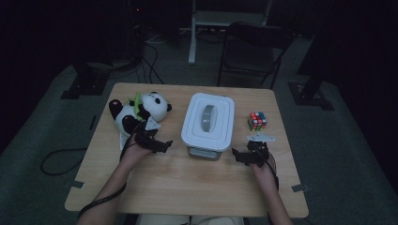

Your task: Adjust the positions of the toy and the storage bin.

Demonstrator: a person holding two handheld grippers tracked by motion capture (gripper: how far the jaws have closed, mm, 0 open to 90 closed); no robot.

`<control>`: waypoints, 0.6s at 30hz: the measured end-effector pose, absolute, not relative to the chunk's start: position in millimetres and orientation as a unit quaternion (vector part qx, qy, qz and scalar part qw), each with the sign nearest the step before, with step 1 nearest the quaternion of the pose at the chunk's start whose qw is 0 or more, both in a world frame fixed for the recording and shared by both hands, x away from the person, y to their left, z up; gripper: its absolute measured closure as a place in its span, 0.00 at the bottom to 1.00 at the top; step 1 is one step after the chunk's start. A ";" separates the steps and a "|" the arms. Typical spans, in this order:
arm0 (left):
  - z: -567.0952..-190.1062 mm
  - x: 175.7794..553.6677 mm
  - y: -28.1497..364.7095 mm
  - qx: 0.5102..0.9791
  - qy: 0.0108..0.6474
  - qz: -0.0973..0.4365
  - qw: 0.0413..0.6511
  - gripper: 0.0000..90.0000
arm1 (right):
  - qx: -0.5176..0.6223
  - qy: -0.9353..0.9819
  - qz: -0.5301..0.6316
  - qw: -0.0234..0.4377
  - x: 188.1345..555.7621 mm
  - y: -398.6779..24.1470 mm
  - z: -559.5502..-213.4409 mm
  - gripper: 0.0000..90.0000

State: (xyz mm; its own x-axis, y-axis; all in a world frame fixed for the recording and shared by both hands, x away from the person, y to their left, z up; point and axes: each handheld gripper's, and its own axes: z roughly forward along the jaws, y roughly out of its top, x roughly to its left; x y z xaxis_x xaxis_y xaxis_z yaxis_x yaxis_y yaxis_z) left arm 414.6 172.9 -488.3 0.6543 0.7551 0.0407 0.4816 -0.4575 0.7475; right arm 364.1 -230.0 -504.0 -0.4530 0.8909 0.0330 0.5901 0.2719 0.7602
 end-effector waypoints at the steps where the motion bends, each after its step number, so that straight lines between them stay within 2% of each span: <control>1: -487.7 418.4 170.5 0.834 0.370 0.186 0.365 0.01 | 0.479 0.772 0.364 0.206 366.2 -229.1 -503.5 0.15; 11: -477.2 451.1 144.1 0.818 0.381 0.186 0.388 0.01 | 0.481 0.767 0.377 0.196 384.8 -224.3 -502.1 0.15; 18: -477.1 471.3 132.8 0.814 0.392 0.198 0.381 0.01 | 0.485 0.759 0.387 0.197 393.6 -221.2 -503.7 0.15</control>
